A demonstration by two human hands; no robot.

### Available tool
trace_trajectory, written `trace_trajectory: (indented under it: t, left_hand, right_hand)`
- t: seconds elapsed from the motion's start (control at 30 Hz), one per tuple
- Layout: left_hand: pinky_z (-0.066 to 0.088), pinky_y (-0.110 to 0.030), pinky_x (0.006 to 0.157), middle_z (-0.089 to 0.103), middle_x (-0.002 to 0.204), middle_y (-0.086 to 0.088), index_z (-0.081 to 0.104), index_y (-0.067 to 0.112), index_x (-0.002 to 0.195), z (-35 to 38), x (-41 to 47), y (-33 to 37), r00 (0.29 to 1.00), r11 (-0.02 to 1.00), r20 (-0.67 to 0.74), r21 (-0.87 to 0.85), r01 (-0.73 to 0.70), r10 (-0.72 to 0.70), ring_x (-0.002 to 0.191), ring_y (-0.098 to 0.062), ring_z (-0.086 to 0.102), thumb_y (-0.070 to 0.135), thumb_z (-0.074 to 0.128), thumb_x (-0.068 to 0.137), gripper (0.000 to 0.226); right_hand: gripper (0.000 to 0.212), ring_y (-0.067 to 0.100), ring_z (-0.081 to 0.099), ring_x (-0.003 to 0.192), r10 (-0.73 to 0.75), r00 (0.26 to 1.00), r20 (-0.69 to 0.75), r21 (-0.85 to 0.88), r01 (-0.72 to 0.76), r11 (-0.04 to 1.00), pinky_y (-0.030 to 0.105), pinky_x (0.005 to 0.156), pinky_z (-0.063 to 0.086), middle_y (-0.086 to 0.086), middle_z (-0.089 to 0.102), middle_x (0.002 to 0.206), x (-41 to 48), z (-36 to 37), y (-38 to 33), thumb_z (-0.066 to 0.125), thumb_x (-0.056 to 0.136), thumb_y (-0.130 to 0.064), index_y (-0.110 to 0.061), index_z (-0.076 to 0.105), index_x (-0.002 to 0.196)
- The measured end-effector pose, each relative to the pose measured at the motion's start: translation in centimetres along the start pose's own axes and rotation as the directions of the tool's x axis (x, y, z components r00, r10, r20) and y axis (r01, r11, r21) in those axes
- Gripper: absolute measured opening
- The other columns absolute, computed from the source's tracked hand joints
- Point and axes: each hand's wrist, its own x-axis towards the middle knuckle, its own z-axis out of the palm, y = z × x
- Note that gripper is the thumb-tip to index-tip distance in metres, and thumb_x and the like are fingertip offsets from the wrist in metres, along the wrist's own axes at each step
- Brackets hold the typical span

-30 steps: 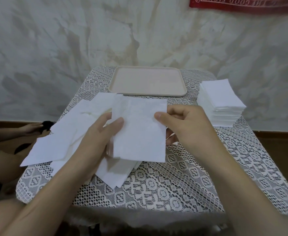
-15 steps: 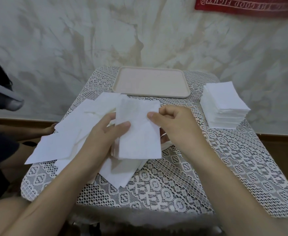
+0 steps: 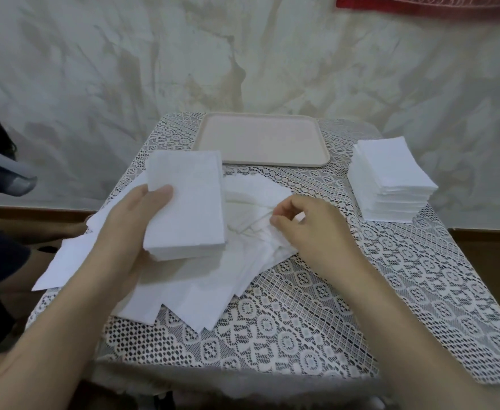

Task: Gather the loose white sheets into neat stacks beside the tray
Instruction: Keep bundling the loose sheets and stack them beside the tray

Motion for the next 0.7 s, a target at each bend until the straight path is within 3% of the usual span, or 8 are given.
trace_trajectory:
  t: [0.1, 0.2, 0.33, 0.47, 0.6, 0.7]
  left_hand:
    - [0.053, -0.045, 0.083, 0.077, 0.107, -0.007, 0.073, 0.023, 0.113, 0.2, -0.2, -0.2, 1.000, 1.000, 0.007, 0.009, 0.010, -0.010, 0.095, -0.025, 0.072, 0.045, 0.071, 0.083, 0.037]
    - [0.052, -0.048, 0.090, 0.078, 0.115, -0.010, 0.074, 0.022, 0.118, 0.5, -0.3, -0.5, 1.000, 1.000, 0.007, 0.003, 0.006, -0.006, 0.100, -0.027, 0.073, 0.043, 0.074, 0.086, 0.038]
    - [0.055, -0.040, 0.078, 0.078, 0.110, -0.007, 0.072, 0.022, 0.119, 0.5, -0.1, -0.6, 1.000, 1.000, 0.026, 0.011, 0.011, -0.012, 0.092, -0.022, 0.074, 0.044, 0.074, 0.085, 0.041]
    - [0.053, -0.029, 0.057, 0.077, 0.089, 0.002, 0.070, 0.024, 0.108, 0.6, -0.2, -0.7, 1.000, 1.000, 0.027, 0.009, -0.011, 0.011, 0.074, -0.013, 0.072, 0.037, 0.065, 0.097, 0.018]
    - [0.054, -0.029, 0.055, 0.074, 0.090, 0.000, 0.073, 0.028, 0.102, 0.6, -0.4, -0.7, 0.999, 1.000, 0.038, 0.016, -0.009, 0.008, 0.076, -0.016, 0.070, 0.042, 0.067, 0.091, 0.019]
    - [0.055, -0.032, 0.062, 0.075, 0.096, -0.003, 0.074, 0.029, 0.102, 0.6, -0.4, -0.7, 0.999, 1.000, 0.036, 0.020, -0.009, 0.008, 0.082, -0.019, 0.071, 0.043, 0.067, 0.093, 0.019]
  right_hand:
    - [0.027, 0.006, 0.061, 0.085, -0.103, 0.995, 0.018, -0.111, 0.104, 0.988, 0.029, 0.077, 0.042, -0.011, 0.062, 0.120, 1.0, 0.3, -0.3, 0.068, 0.096, -0.034, -0.028, 0.068, 0.122]
    - [0.038, 0.016, 0.063, 0.102, -0.177, 0.980, 0.087, -0.227, 0.192, 0.955, 0.033, 0.085, 0.046, -0.007, 0.053, 0.139, 1.9, 1.6, -1.0, 0.063, 0.099, -0.032, -0.028, 0.061, 0.136]
    - [0.031, 0.022, 0.064, 0.110, -0.146, 0.980, 0.133, -0.286, 0.179, 0.942, 0.040, 0.092, 0.051, -0.007, 0.061, 0.132, 2.5, 2.7, -1.2, 0.054, 0.101, -0.024, -0.029, 0.066, 0.129]
    - [0.026, 0.019, 0.066, 0.103, -0.174, 0.981, 0.086, -0.308, 0.193, 0.932, 0.040, 0.088, 0.052, -0.008, 0.064, 0.121, 2.6, 2.6, -0.8, 0.051, 0.101, -0.018, -0.026, 0.070, 0.118]
    - [0.025, 0.023, 0.066, 0.101, -0.179, 0.979, 0.098, -0.348, 0.203, 0.915, 0.043, 0.086, 0.052, -0.006, 0.065, 0.119, 2.5, 2.7, -1.0, 0.049, 0.102, -0.020, -0.025, 0.069, 0.117]
    - [0.024, 0.023, 0.066, 0.098, -0.190, 0.977, 0.100, -0.369, 0.213, 0.905, 0.042, 0.083, 0.053, -0.007, 0.063, 0.117, 2.2, 2.2, -0.9, 0.050, 0.102, -0.023, -0.027, 0.068, 0.118]
